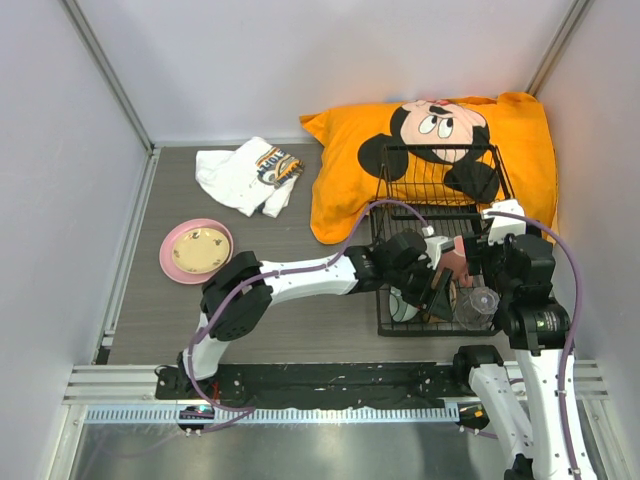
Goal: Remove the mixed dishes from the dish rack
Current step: Pick up the bowl from the dish rack.
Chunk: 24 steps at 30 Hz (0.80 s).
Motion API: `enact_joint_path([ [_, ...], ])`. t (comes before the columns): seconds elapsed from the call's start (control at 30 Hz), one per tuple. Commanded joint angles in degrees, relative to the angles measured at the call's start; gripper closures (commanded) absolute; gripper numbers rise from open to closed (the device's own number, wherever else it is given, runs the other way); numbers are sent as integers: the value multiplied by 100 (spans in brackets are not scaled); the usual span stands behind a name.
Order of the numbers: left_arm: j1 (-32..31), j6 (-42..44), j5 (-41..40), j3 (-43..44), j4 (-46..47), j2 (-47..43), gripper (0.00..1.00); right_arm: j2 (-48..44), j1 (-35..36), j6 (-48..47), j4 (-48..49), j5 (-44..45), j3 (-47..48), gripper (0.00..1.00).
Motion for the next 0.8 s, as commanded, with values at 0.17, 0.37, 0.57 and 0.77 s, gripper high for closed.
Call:
enact_joint_path([
  [0.17,69,313,-400,-12,-202,88,43,-85,-20,-135,77,55,-33,11],
  [0.37,78,524,-585,67,-378,17,53,-112,-20,-152,68,55,-41,11],
  [0.57,104,594,-523,128,-430,-36,66,-120,-29,-187,60,108,-68,11],
  [0.77,140,682,-444,339,-571,-62,82,-129,-20,-214,77,126,-94,11],
])
